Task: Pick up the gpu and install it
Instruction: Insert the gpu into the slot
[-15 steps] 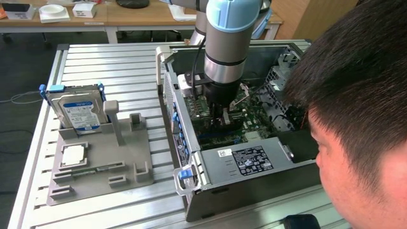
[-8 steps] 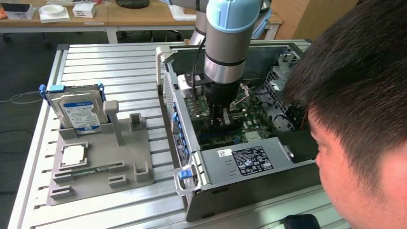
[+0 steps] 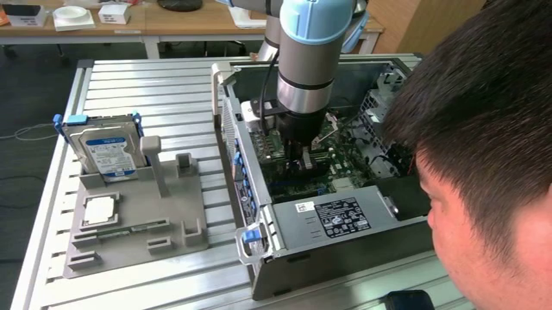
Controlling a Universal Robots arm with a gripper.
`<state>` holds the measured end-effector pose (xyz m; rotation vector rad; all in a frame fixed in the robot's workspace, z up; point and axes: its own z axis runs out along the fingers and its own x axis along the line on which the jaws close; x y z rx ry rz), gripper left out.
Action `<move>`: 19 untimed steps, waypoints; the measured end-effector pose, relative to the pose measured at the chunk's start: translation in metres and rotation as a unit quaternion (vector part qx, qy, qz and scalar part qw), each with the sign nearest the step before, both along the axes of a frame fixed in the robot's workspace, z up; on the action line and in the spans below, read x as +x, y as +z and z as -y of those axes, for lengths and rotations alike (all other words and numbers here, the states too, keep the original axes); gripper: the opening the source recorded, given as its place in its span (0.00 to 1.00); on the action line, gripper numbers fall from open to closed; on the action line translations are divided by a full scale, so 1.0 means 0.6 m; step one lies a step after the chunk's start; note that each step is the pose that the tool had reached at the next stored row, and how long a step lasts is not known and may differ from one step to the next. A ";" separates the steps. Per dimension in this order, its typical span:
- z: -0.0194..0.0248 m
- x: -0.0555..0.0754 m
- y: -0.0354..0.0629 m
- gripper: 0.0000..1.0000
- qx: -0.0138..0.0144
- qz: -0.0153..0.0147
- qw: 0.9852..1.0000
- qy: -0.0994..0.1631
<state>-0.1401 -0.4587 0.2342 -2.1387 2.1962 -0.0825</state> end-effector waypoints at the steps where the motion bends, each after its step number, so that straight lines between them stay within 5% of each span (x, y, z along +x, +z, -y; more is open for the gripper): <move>1: 0.0000 0.000 -0.001 0.30 0.000 0.000 1.000 0.000; 19: 0.0000 0.000 -0.006 0.30 0.000 0.000 1.000 0.000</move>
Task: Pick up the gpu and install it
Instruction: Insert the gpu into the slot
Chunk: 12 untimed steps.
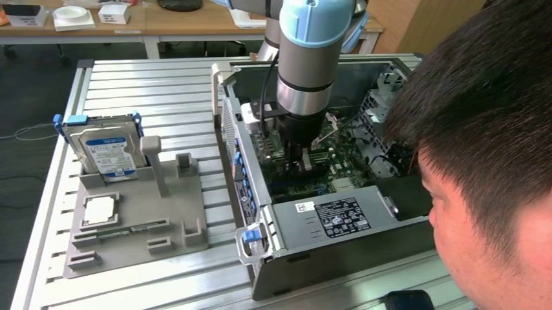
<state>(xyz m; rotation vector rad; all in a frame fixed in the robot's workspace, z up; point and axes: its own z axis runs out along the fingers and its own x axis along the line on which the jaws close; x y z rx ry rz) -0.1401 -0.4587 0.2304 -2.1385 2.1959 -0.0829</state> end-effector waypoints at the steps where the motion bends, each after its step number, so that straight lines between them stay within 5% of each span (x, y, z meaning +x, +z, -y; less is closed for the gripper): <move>1: 0.0000 0.000 0.000 0.30 0.000 0.000 1.000 0.000; 12: 0.0000 0.000 -0.005 0.30 0.000 0.001 1.000 0.000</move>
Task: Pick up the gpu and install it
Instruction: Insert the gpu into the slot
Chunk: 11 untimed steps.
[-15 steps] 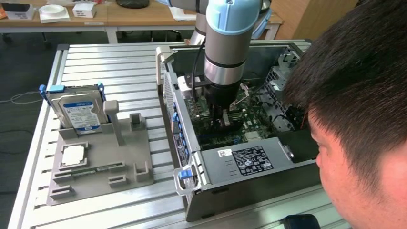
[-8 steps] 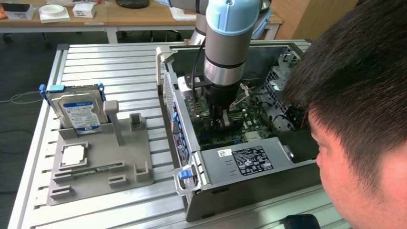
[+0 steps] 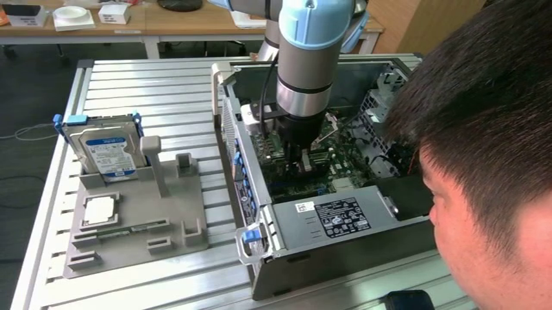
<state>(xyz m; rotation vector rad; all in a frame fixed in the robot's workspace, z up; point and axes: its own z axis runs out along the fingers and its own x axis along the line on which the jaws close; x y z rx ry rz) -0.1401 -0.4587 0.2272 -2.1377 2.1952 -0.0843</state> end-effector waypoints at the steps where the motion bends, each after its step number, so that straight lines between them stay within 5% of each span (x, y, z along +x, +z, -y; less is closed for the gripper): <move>1: 0.0000 0.000 0.000 0.30 0.000 0.000 1.000 0.000; 11: 0.0001 0.000 -0.006 0.30 0.000 0.000 1.000 0.000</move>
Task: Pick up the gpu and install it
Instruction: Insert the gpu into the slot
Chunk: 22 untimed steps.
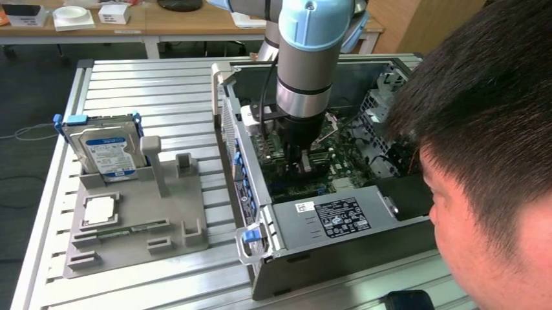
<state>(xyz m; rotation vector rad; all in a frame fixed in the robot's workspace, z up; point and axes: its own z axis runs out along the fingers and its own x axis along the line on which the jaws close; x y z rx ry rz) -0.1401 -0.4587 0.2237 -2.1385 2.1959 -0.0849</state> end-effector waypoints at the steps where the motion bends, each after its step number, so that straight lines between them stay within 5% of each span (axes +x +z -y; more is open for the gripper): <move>1: 0.0000 0.000 -0.001 0.30 0.000 0.000 1.000 0.000; 22: -0.0001 0.000 -0.002 0.30 0.000 0.000 1.000 0.000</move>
